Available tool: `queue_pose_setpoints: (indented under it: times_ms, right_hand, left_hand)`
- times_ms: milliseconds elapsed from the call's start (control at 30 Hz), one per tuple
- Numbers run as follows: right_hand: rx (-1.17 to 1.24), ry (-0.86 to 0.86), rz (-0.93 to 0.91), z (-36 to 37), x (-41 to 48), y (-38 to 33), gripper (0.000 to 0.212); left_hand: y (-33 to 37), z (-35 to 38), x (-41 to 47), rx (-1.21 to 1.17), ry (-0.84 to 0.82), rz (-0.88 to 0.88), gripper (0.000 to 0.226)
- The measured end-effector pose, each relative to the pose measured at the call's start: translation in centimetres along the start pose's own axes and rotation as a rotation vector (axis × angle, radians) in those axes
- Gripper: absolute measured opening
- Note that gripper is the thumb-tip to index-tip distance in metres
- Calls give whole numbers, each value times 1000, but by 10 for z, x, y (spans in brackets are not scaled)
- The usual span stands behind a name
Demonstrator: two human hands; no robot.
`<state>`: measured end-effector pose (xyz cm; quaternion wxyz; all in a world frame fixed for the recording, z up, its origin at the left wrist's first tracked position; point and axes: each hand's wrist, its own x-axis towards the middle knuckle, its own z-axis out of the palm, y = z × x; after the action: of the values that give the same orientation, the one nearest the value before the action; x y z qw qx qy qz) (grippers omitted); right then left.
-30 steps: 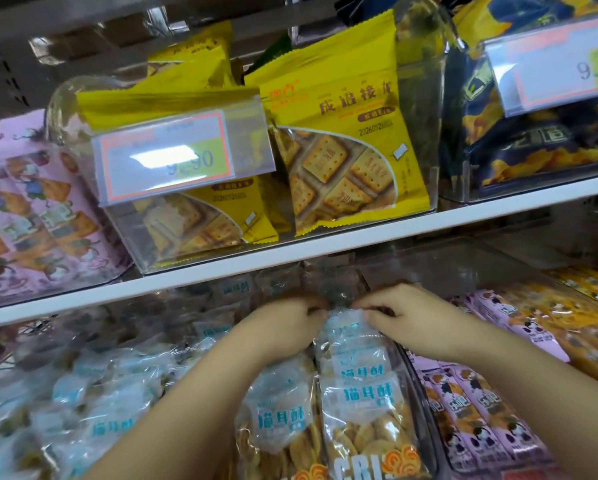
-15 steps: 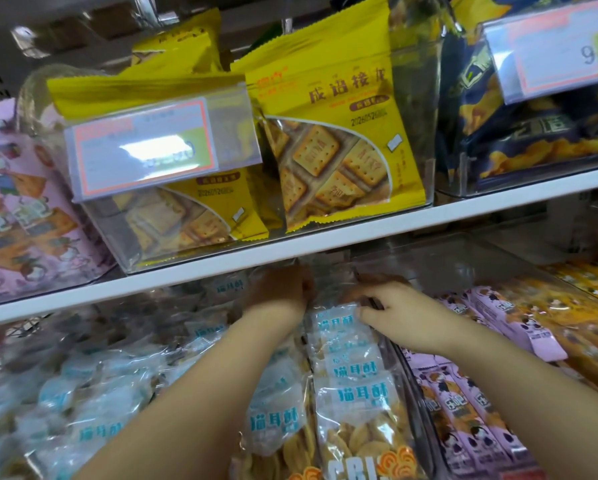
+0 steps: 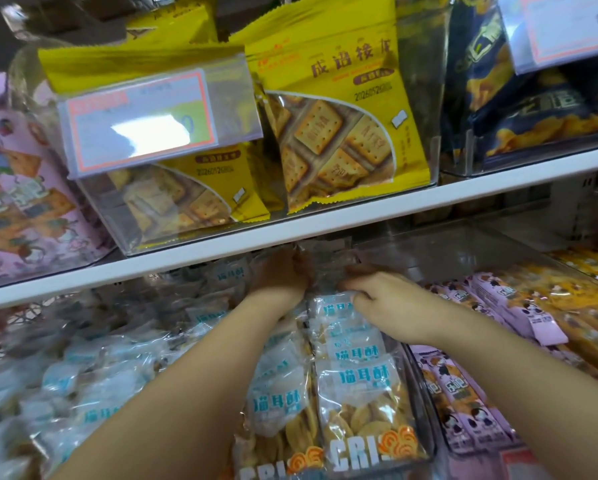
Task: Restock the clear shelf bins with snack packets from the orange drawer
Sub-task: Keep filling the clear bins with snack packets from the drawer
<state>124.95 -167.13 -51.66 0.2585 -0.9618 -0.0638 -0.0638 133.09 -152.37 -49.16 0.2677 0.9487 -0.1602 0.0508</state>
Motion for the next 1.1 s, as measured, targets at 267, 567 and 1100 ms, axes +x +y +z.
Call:
queue_pose_setpoints:
  times_ms: [267, 567, 1100]
  right_hand:
    - [-211, -5, -64, -8, -12, -10, 44]
    - [-91, -39, -62, -5, -8, -7, 46]
    - [-223, 37, -75, -10, -18, -24, 41]
  left_hand:
    - [6, -11, -19, 166, -183, 250, 36]
    - [7, 2, -15, 492, -144, 204, 51]
    - [-29, -61, -41, 384, -88, 150, 35]
